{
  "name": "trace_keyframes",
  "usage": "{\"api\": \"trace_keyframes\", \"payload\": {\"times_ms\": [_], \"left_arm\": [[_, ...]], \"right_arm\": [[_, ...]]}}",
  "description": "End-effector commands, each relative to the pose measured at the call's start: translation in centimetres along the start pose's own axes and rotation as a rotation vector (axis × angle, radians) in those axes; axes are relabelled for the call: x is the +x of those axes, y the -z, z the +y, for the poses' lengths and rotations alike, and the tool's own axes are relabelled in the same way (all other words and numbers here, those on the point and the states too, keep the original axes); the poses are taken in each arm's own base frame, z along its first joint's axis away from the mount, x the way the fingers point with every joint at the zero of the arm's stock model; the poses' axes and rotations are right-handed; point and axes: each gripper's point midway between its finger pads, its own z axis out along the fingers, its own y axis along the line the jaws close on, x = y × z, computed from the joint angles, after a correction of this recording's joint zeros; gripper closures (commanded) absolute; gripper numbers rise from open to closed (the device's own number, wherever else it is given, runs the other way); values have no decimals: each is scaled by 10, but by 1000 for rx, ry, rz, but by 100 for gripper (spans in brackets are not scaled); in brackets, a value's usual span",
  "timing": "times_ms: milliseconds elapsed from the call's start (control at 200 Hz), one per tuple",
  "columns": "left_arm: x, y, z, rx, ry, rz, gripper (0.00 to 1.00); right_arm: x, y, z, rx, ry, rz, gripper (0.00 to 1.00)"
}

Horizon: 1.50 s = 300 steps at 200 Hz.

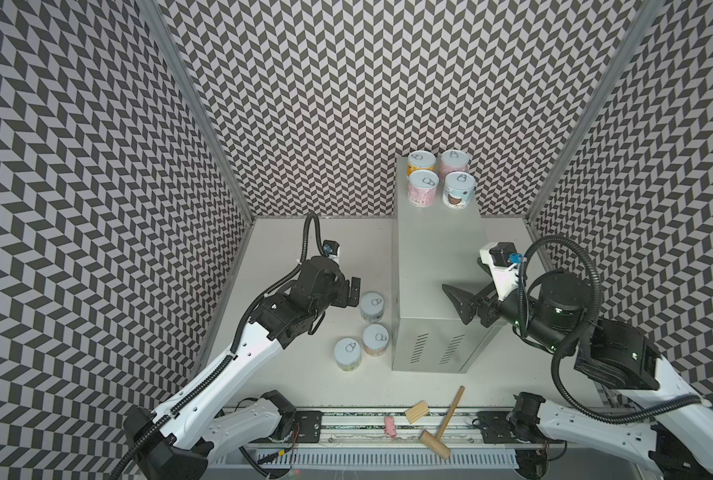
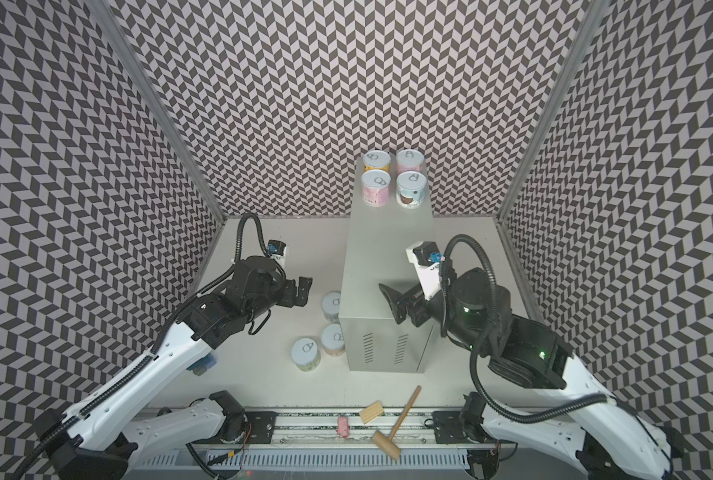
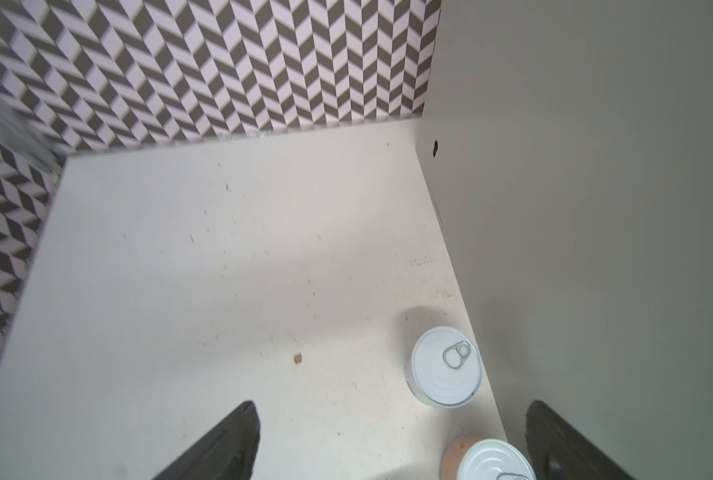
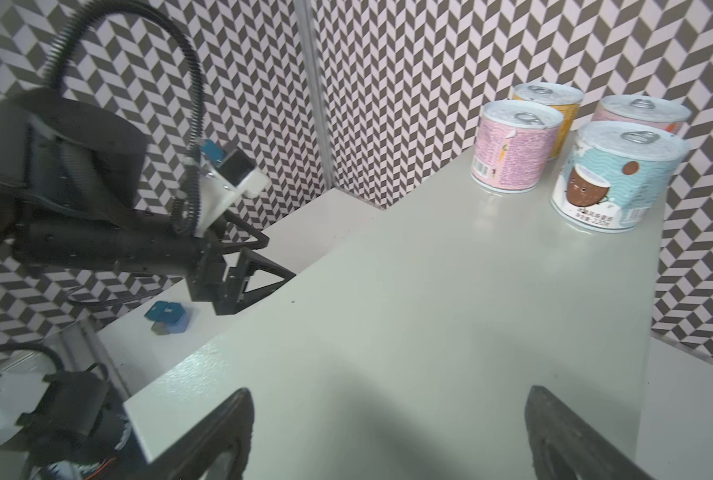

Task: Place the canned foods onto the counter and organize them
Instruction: 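Lower the left gripper toward the green and orange cans while the right gripper follows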

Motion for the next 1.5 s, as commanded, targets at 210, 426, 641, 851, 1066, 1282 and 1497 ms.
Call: {"api": "trace_keyframes", "payload": {"times_ms": [210, 426, 641, 851, 1066, 1282, 1497], "left_arm": [[95, -19, 2, 11, 236, 288, 0], [129, -13, -3, 19, 355, 413, 0], [158, -2, -6, 35, 379, 529, 0], [170, -2, -6, 15, 331, 591, 0], [200, -11, -10, -16, 294, 686, 0], [215, -20, -5, -59, 284, 711, 0], [222, -29, -9, -70, 269, 727, 0]], "right_arm": [[8, -10, 65, -267, 121, 228, 1], [12, -12, 116, -355, 217, 282, 1], [8, -19, 157, -401, 298, 257, 1], [7, -23, 160, -397, 311, 211, 1], [4, -17, 149, -369, 296, 164, 1], [8, -13, 142, -364, 285, 135, 1], [12, -11, 138, -359, 292, 125, 1]]}}
